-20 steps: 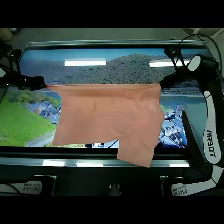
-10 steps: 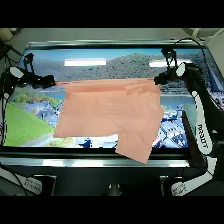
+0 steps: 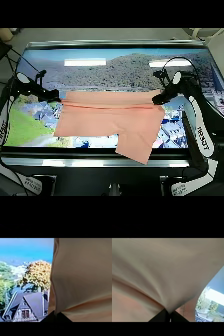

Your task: Fold the shirts.

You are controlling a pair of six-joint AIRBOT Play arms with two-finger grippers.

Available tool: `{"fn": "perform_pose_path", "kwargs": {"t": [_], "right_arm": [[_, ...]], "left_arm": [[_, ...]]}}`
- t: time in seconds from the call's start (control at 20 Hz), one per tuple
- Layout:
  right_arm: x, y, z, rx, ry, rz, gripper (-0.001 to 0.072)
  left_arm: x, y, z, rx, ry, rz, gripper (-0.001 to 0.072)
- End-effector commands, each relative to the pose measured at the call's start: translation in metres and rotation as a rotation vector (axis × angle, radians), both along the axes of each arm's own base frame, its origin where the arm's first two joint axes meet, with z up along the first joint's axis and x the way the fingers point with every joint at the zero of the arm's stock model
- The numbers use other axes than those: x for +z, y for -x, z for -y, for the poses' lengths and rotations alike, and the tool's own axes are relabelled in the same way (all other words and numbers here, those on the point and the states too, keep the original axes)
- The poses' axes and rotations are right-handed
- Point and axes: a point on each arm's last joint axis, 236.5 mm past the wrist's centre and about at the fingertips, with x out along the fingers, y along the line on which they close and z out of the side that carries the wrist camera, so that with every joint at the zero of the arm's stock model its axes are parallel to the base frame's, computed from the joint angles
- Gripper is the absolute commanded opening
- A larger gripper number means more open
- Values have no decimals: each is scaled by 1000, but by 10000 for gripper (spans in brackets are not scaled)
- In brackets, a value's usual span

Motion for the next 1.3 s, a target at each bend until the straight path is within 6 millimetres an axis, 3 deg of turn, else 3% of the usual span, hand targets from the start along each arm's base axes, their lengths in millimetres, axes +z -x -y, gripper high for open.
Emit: {"fn": "perform_pose_path", "kwargs": {"t": [0.0, 0.2, 0.45, 0.55, 0.6, 0.7, 0.75, 0.8, 0.9, 1.0, 1.1, 1.25], "right_arm": [[-7, -1, -4, -39, -18, 2, 18], [-8, -1, -4, -62, -22, -2, 20], [-21, 17, -3, -101, -22, -96, 43], [-13, 10, -2, -112, -36, -65, 314], [0, 12, 2, -116, -41, -70, 381], [31, 22, 26, -87, -34, -67, 440], [43, 37, 43, -100, -37, -96, 441], [50, 56, 59, -136, -47, -148, 440], [49, 98, 70, -143, -57, -239, 441], [31, 130, 57, -155, -80, -241, 470], [16, 149, 35, -178, -156, -202, 493], [7, 168, 21, -159, -200, -197, 480]], "left_arm": [[-13, 24, 7, -20, 25, -98, 30], [-13, 33, 10, -34, 34, -131, 30], [-12, 35, 10, -36, 40, -139, 50], [-5, 37, 15, -40, 62, -144, 479], [2, 37, 13, -43, 62, -140, 550], [24, 37, -4, -25, 44, -108, 546], [34, 40, -14, -3, 37, -101, 546], [43, 46, -24, 36, 38, -108, 546], [44, 69, -33, 72, 45, -128, 546], [23, 111, -29, 73, 54, -169, 547], [-5, 153, -21, 79, 55, -201, 546], [-29, 182, -15, 90, 58, -228, 546]]}}
